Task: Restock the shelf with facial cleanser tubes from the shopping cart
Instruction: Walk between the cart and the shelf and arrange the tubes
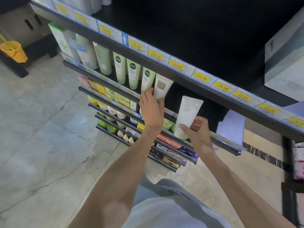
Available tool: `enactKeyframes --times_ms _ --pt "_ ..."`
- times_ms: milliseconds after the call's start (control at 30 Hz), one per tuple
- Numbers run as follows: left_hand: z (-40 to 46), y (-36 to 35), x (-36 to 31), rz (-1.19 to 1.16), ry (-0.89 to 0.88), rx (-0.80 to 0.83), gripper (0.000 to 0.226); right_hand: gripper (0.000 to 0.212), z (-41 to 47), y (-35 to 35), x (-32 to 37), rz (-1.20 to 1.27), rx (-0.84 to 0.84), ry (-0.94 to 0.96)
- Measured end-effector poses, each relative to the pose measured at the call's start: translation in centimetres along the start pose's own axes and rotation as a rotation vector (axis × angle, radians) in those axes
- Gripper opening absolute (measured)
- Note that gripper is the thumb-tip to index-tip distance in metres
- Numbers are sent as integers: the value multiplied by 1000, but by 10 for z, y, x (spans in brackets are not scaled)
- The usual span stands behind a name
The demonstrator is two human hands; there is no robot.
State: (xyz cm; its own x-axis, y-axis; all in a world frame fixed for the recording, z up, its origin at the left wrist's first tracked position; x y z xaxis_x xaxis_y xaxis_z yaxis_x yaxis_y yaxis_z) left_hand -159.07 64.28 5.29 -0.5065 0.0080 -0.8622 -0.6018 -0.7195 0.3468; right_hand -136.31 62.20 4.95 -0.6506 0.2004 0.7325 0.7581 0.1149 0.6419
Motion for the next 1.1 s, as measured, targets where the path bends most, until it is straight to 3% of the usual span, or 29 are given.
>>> enactKeyframes --times_ms 167,500,733,867,1100 --pt "20 21 13 23 55 -125 45 61 5 5 7 25 -20 15" --pt "46 17 32 195 171 -65 46 58 7 5 2 -19 -11 39" --pt "48 17 33 185 194 -84 47 61 10 8 6 -15 -17 55" --pt "39 21 35 150 135 -62 48 61 13 9 12 23 -25 55" --pt "16 30 35 174 -115 101 31 60 30 14 28 206 -32 44"
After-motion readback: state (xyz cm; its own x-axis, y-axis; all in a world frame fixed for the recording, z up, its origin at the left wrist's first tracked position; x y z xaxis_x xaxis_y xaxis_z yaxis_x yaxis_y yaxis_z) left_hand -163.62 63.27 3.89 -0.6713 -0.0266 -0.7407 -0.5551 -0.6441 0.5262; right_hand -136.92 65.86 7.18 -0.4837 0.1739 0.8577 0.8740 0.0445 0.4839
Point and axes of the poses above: each hand's wrist, its own z-axis towards the middle knuckle, its own y-axis out of the back of the hand, x = y × z, the point moved 8 cm from there along z, towards the middle knuckle, and after that the axes turned 14 degrees about -z, right-handed, at the moved point
